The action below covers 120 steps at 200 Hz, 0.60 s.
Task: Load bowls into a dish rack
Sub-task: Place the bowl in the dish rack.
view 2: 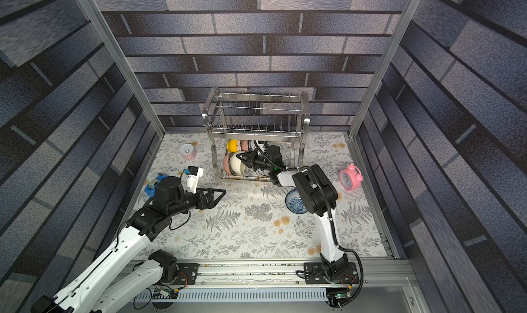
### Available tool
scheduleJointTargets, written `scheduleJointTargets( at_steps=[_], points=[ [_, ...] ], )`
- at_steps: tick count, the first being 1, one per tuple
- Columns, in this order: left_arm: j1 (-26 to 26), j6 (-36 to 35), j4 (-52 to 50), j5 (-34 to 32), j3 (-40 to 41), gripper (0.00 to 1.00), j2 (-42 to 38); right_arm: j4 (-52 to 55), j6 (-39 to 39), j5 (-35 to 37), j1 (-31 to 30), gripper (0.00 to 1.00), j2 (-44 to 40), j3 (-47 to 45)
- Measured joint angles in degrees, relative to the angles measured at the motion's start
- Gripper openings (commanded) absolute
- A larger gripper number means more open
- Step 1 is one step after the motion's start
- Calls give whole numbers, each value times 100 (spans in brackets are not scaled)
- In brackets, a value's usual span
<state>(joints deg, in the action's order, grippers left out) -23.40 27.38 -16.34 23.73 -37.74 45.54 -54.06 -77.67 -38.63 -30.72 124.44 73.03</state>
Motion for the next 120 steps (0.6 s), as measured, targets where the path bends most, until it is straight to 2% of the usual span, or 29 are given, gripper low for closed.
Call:
scheduleJointTargets(
  at_steps=[120],
  points=[
    [0, 0, 2, 24, 0, 100, 107, -813, -487, -175, 0, 0, 284, 9]
  ],
)
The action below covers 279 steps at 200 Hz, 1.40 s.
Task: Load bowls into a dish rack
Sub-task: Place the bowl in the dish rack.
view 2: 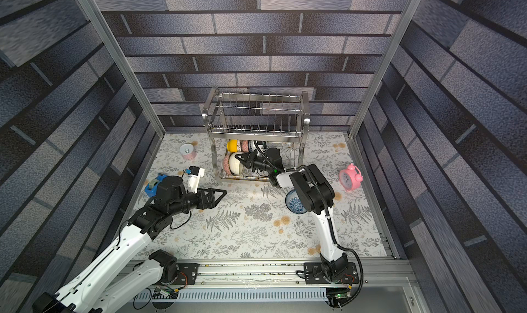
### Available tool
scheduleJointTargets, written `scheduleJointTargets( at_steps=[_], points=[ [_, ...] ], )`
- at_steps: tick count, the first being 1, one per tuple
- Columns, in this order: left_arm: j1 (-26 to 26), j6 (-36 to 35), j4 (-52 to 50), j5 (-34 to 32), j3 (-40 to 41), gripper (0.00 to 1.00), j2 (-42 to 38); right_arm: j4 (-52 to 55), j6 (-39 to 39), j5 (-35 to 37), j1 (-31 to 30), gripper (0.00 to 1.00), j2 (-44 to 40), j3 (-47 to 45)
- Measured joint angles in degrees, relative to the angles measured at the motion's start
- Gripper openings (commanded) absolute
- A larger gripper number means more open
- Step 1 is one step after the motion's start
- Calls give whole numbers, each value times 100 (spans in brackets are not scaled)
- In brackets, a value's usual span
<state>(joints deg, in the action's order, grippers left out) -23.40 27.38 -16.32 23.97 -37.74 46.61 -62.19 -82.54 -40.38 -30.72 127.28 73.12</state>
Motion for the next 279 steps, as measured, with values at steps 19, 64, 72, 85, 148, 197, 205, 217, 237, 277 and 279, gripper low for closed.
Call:
scheduleJointTargets(
  at_steps=[19, 64, 72, 85, 148, 197, 205, 217, 237, 277, 279],
  points=[
    [0, 0, -2, 0, 0, 100, 0, -166, -103, -4, 0, 0, 83, 31],
    [22, 0, -2, 0, 0, 100, 0, -326, -243, -7, 0, 0, 251, 55],
    [26, 0, -2, -2, 0, 99, 0, -380, -254, 2, 0, 0, 284, 55],
    [26, 0, -2, -2, 0, 100, -2, -407, -260, -4, 0, 0, 297, 55],
    [26, 0, 0, -2, 0, 100, -2, -234, 31, -48, 17, 0, 249, -33],
    [26, 0, 7, -2, 0, 100, 0, 763, 699, -61, 26, 21, -109, -63],
    [26, 0, 9, 0, 0, 100, 0, 911, 791, -66, 26, 24, -157, -63],
    [26, 2, 42, 0, 9, 100, 9, 1137, 933, -76, 24, 28, -236, -66],
    [26, 2, 55, 0, 20, 100, 61, 1449, 1117, -87, 26, 34, -393, -66],
    [26, 2, 107, -2, 24, 100, 98, 2098, 1587, -26, 24, 46, -820, -177],
    [26, 2, 111, -2, 24, 100, 98, 2140, 1617, -20, 24, 46, -857, -192]
  ],
)
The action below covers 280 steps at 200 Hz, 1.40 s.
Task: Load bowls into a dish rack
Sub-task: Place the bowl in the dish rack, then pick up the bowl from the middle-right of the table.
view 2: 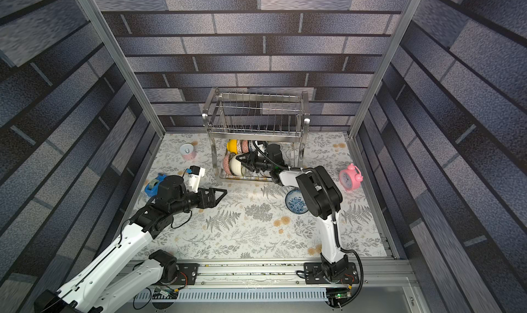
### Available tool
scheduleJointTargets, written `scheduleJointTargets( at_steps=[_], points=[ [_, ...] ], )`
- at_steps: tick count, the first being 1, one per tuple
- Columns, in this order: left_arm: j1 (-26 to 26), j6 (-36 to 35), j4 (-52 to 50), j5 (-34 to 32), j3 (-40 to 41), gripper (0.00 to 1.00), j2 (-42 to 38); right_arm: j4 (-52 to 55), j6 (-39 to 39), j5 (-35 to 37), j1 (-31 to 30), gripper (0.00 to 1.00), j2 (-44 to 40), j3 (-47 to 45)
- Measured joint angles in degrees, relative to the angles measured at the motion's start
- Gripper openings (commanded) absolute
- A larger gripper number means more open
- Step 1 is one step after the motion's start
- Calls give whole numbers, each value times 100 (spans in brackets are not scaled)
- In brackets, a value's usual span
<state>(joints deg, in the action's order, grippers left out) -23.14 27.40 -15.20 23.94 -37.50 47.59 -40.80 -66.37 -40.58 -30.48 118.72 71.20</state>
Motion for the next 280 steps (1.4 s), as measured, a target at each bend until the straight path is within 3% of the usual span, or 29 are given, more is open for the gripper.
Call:
scheduleJointTargets(
  at_steps=[119, 208, 280],
  points=[
    [0, 0, 111, 4, 31, 100, 225, 2037, 1779, 682, -7, 65, -1762, -1268],
    [-210, -2, 323, 72, 28, 100, 621, 4107, 3366, 1862, -372, 83, -3620, -1847],
    [-396, -2, 713, 131, 28, 100, 992, 5831, 4061, 3126, -780, 87, -4332, -1880]
  ],
)
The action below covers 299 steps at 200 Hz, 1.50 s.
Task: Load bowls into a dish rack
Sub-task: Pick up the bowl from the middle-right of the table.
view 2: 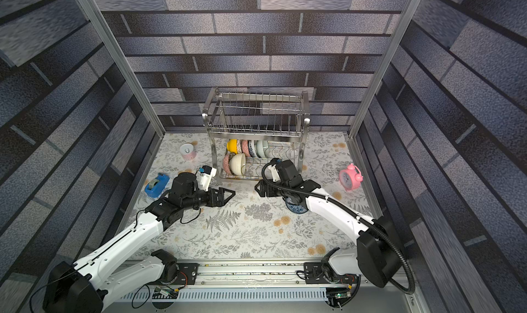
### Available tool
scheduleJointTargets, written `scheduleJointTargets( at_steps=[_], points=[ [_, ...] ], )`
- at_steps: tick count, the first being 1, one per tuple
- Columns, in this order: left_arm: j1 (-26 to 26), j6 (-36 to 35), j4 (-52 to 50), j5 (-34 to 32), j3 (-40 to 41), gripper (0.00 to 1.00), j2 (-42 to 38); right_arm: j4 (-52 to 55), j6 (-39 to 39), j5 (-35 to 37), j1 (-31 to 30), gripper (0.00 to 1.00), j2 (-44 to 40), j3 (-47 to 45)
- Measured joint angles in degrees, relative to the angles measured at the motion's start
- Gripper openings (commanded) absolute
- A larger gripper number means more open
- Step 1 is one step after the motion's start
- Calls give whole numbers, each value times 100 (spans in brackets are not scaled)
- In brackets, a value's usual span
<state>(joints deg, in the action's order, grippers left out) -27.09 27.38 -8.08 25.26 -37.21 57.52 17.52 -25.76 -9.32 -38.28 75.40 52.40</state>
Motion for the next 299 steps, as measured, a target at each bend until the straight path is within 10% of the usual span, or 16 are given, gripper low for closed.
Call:
scheduleJointTargets(
  at_steps=[108, 200, 299],
  points=[
    [-417, 9, 640, -2, 131, 100, 426, 2138, -105, 2306, -549, 100, -883, -98],
    [-557, 7, 640, -4, 129, 100, 492, 2284, -339, 2577, -564, 100, -555, -516],
    [-782, 9, 826, 195, 127, 100, 734, 1974, -90, 2695, -564, 64, 197, -625]
  ],
)
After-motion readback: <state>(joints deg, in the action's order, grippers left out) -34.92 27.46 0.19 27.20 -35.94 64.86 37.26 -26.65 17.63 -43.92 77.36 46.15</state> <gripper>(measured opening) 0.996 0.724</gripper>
